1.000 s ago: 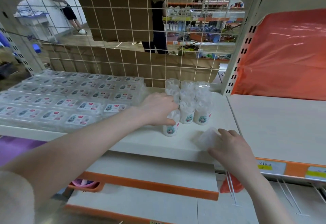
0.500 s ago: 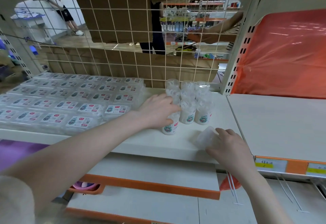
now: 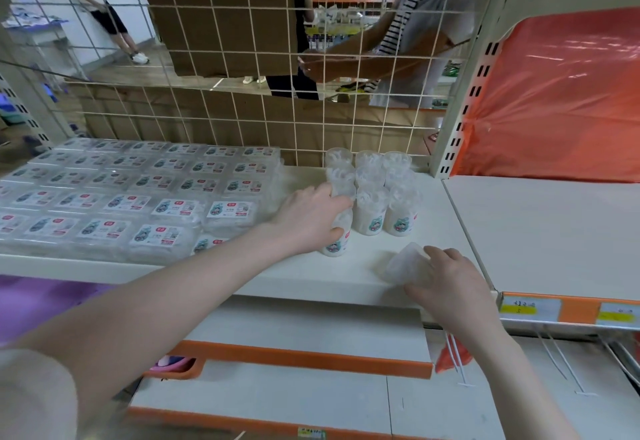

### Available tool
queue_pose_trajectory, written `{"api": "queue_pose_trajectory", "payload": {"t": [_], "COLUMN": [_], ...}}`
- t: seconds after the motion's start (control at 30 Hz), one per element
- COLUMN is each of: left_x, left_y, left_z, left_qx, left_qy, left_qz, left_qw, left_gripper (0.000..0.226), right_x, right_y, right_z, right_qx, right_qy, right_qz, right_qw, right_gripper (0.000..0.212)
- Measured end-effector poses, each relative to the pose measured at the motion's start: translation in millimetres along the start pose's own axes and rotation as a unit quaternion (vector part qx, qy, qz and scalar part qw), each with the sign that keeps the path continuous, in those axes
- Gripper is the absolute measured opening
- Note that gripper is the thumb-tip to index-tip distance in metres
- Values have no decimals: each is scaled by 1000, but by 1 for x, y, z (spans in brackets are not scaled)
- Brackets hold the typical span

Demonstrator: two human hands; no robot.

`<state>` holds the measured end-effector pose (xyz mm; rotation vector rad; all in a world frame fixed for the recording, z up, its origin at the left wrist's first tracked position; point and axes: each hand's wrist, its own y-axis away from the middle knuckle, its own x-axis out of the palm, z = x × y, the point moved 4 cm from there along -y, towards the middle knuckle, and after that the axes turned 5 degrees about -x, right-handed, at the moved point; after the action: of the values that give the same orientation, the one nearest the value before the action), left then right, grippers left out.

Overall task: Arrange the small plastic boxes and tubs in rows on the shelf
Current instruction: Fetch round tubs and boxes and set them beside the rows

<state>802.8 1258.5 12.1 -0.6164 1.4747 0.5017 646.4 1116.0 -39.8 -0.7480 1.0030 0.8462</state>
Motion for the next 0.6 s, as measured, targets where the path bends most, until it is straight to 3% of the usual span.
{"api": "queue_pose_trajectory", "payload": {"t": [0.17, 0.37, 0.6], "left_x": [1, 4, -2], "left_y": [-1, 2, 35], "left_z": [2, 2, 27], "left_qx": [-16, -3, -28], "left_qy": [28, -11, 2], "left_qz": [-18, -60, -111], "left_qw": [999, 998, 993], "left_gripper": [50, 48, 52], "right_x": [-1, 2, 3], "right_y": [2, 9, 12], "right_z": [4, 12, 27], "right_qx": [9, 11, -35], "right_qy": [-10, -13, -17], "right_qz": [-4, -15, -6], "right_qw": [1000, 1000, 999], "right_gripper": [33, 35, 54]}}
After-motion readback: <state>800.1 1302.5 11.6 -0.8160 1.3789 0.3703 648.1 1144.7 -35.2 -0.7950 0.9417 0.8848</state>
